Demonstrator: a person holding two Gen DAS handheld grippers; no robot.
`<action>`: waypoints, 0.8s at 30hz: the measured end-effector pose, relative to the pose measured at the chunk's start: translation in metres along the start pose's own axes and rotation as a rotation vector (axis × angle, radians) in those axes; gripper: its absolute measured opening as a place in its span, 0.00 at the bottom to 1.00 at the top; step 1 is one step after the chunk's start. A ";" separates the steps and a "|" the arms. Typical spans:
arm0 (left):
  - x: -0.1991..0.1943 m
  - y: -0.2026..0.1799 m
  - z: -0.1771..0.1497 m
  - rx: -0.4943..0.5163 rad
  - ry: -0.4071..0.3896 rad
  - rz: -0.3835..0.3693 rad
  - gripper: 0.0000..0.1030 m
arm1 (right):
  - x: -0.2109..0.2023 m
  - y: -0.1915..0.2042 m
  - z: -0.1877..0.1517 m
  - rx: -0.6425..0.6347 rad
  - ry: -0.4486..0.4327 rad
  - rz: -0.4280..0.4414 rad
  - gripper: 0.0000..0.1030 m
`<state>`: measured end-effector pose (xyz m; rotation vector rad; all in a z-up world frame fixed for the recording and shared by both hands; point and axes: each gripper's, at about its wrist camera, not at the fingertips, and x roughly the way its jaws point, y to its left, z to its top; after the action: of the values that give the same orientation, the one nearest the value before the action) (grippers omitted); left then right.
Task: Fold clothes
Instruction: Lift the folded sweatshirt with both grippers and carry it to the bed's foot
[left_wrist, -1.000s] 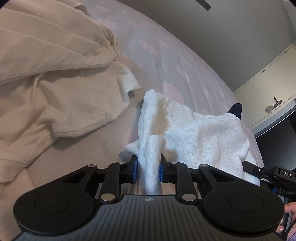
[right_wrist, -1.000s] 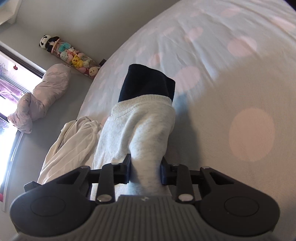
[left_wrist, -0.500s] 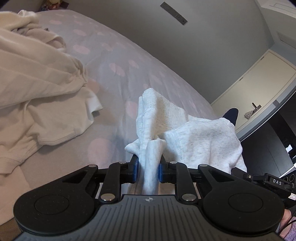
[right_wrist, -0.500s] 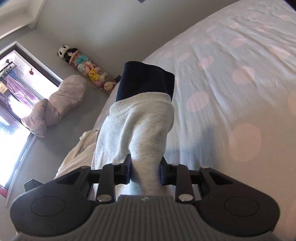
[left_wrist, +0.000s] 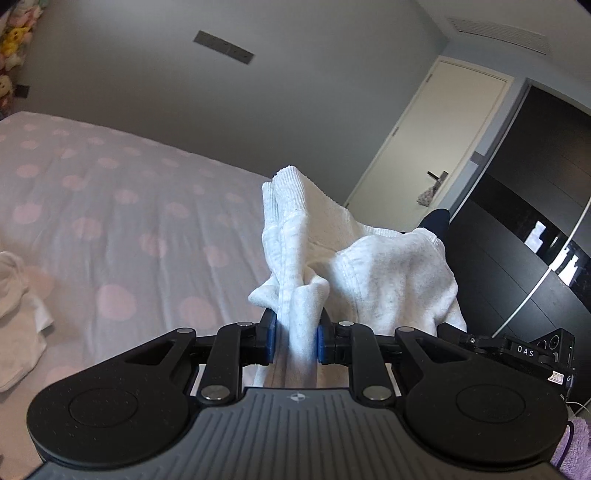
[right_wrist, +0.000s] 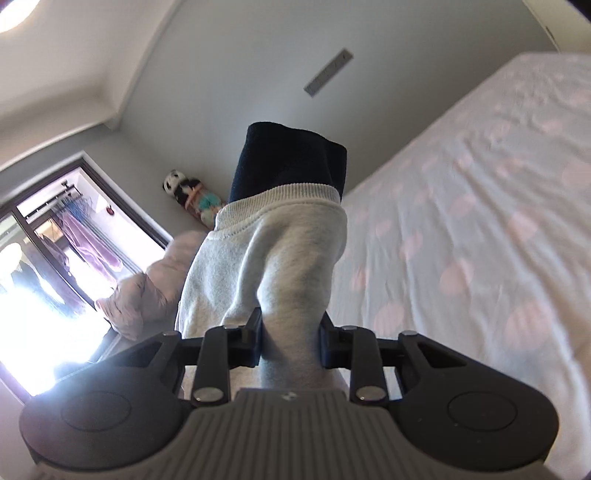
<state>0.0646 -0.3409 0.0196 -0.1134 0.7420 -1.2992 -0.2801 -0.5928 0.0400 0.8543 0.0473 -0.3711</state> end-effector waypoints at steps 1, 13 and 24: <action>0.007 -0.015 0.002 0.011 0.003 -0.019 0.17 | -0.015 -0.004 0.009 -0.005 -0.019 -0.003 0.30; 0.148 -0.203 -0.016 0.126 0.172 -0.281 0.17 | -0.235 -0.082 0.101 -0.016 -0.124 -0.166 0.30; 0.305 -0.345 -0.090 0.210 0.462 -0.530 0.15 | -0.348 -0.128 0.194 -0.145 -0.026 -0.542 0.30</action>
<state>-0.2481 -0.6887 -0.0176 0.1800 0.9995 -1.9379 -0.6695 -0.7085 0.1405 0.6837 0.2818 -0.8764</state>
